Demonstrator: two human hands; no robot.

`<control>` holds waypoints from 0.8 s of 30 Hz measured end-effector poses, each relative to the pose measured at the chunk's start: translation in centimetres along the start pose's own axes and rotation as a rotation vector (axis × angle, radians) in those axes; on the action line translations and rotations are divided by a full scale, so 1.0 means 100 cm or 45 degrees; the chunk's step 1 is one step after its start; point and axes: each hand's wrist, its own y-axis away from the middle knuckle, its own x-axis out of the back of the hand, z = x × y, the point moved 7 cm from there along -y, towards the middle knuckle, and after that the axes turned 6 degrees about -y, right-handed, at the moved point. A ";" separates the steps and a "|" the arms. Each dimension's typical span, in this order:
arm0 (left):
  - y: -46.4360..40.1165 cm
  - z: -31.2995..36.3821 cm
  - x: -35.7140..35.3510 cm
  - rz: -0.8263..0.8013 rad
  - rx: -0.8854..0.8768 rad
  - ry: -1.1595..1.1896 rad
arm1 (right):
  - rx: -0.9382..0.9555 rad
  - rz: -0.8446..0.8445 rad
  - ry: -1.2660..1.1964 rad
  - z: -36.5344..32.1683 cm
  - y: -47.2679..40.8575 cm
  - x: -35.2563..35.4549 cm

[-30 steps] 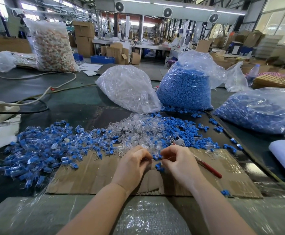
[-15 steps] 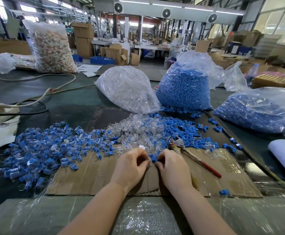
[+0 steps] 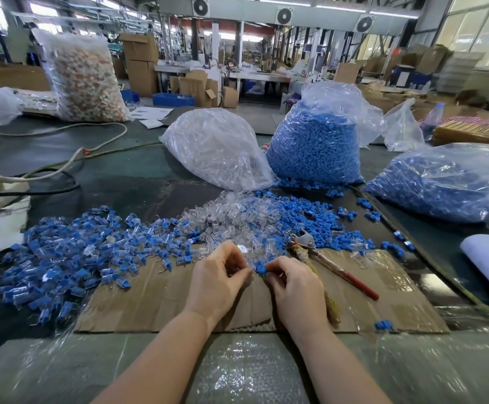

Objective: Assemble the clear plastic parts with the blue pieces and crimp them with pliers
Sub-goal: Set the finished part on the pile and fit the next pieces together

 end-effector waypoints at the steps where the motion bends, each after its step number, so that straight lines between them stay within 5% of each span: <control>1: 0.000 0.000 -0.001 -0.018 -0.004 -0.003 | 0.001 0.000 -0.016 0.000 0.000 0.000; 24: -0.004 -0.006 -0.006 -0.117 0.109 0.047 | 0.035 -0.004 -0.208 -0.005 0.002 0.004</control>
